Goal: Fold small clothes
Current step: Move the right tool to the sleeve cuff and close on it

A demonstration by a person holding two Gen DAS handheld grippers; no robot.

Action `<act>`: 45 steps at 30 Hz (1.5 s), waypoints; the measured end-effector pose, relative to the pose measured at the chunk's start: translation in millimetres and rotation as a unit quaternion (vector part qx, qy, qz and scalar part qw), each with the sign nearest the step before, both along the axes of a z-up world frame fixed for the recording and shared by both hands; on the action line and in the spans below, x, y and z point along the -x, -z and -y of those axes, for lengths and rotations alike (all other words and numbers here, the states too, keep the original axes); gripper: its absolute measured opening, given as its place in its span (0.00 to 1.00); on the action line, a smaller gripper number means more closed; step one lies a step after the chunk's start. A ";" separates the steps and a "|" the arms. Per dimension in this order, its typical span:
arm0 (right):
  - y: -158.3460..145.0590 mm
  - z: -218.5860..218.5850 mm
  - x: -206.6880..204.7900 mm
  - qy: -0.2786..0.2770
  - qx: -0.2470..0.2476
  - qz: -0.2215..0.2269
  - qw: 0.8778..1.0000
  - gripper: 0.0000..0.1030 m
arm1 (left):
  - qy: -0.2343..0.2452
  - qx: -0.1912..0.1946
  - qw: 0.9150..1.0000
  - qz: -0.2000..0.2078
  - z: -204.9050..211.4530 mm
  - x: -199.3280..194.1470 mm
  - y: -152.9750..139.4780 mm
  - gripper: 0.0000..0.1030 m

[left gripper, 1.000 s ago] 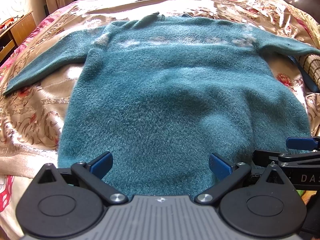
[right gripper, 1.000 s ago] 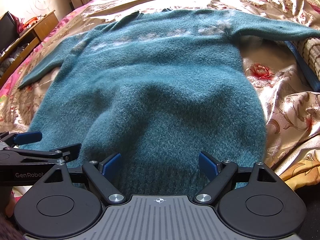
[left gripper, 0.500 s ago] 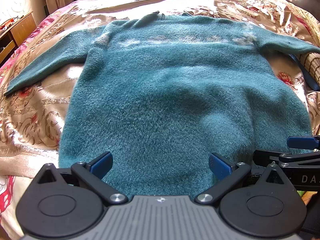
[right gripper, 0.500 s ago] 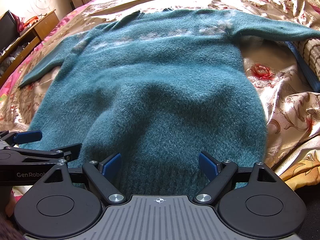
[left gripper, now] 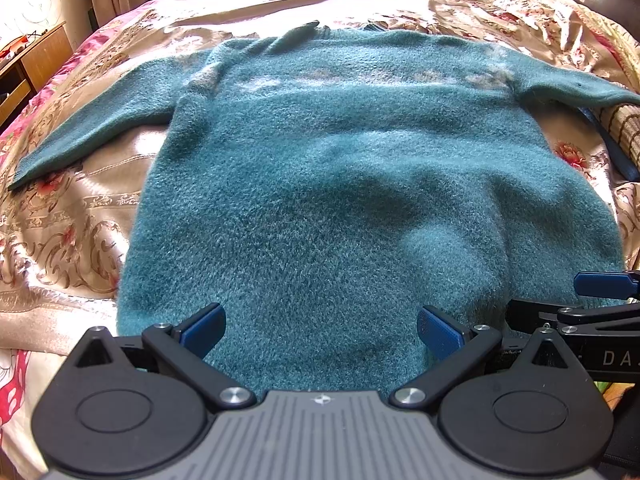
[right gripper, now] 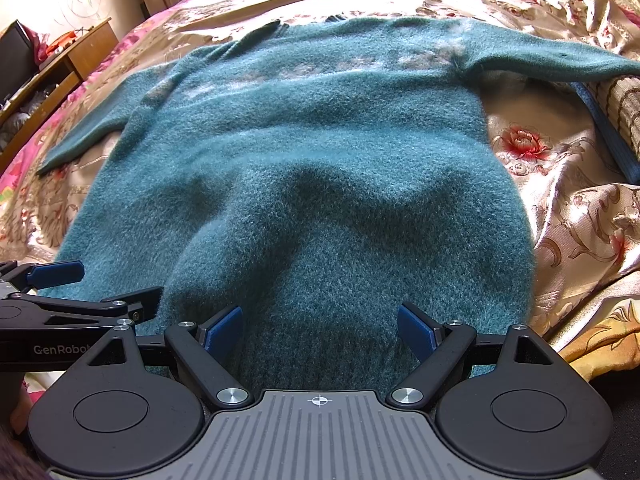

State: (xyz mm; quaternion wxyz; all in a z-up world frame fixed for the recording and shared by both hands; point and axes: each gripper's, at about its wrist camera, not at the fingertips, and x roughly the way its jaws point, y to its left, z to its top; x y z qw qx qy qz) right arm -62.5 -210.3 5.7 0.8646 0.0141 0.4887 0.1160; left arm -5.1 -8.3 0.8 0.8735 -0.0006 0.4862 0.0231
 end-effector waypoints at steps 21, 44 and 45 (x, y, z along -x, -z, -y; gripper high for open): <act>-5.5 -0.4 3.3 -0.003 0.000 0.012 1.000 0.84 | 0.004 -0.005 1.000 0.003 2.1 0.5 -4.5 1.00; -58.6 87.3 -60.3 0.100 -0.066 0.097 0.988 0.82 | 0.066 0.007 0.996 0.066 30.6 -66.5 -56.8 1.00; -61.7 98.6 -65.7 0.114 -0.070 0.103 0.986 0.81 | 0.073 0.007 0.995 0.067 35.7 -72.2 -58.6 1.00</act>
